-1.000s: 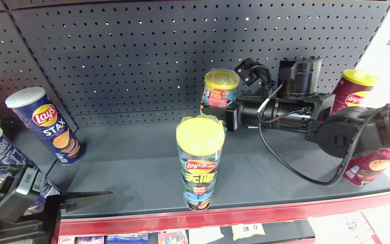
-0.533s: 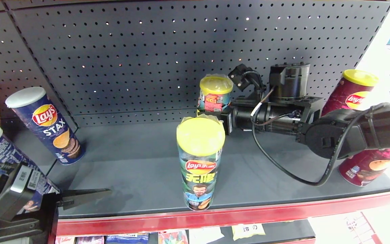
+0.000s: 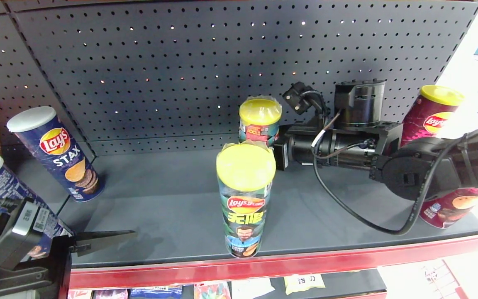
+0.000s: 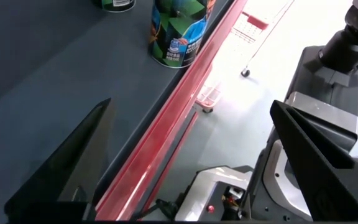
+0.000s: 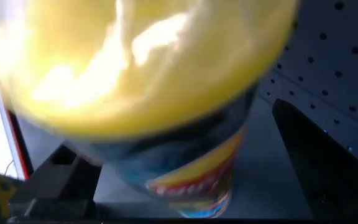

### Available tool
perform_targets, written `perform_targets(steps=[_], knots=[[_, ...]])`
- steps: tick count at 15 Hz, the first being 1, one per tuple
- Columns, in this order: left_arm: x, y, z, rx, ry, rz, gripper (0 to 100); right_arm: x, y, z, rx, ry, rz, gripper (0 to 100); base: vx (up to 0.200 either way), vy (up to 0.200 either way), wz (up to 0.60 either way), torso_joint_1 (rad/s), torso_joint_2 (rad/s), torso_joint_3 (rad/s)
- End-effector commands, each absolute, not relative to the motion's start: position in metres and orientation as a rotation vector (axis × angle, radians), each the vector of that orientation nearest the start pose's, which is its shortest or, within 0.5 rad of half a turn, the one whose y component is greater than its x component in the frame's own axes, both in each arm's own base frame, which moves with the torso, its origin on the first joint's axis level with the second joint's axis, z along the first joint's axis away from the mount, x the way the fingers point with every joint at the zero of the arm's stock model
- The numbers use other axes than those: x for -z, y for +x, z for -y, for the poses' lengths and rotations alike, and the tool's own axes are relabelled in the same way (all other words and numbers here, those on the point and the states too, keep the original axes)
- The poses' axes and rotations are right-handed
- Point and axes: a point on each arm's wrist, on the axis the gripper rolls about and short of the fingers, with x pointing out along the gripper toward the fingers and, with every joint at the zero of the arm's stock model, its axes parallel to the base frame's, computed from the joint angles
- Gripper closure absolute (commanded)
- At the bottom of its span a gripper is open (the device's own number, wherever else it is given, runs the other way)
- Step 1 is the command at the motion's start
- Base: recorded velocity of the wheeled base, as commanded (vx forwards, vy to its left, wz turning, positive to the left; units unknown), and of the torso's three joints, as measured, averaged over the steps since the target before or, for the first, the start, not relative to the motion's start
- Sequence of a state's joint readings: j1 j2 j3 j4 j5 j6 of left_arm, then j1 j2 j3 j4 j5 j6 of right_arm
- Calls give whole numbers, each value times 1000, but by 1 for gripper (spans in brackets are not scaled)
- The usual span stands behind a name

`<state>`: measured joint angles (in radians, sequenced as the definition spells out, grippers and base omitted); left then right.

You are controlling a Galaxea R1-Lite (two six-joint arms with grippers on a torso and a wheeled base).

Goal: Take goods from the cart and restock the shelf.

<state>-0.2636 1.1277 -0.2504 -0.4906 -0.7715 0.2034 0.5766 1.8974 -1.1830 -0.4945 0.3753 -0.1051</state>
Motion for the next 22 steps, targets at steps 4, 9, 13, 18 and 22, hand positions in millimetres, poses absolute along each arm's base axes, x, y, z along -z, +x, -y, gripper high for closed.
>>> perform_targets(steps=[4, 9, 13, 18, 22], knots=[[-151, 124, 49, 1037, 87, -282, 0, -216, 282, -192, -955, -118, -174, 0, 0, 0, 0, 0, 0, 0], [-152, 131, 50, 974, 102, -293, 0, -214, 255, -160, -879, -117, -202, 0, 0, 0, 0, 0, 0, 0], [-152, 149, 55, 946, 115, -326, 0, -203, 216, -132, -853, -121, -246, 0, 0, 0, 0, 0, 0, 0], [-138, 171, 75, 983, 207, -389, 0, -199, 160, -101, -856, -120, -212, 0, 0, 0, 0, 0, 0, 0], [-130, 197, 96, 1004, 243, -436, 0, -205, 143, -90, -849, -114, -161, 0, 0, 0, 0, 0, 0, 0]])
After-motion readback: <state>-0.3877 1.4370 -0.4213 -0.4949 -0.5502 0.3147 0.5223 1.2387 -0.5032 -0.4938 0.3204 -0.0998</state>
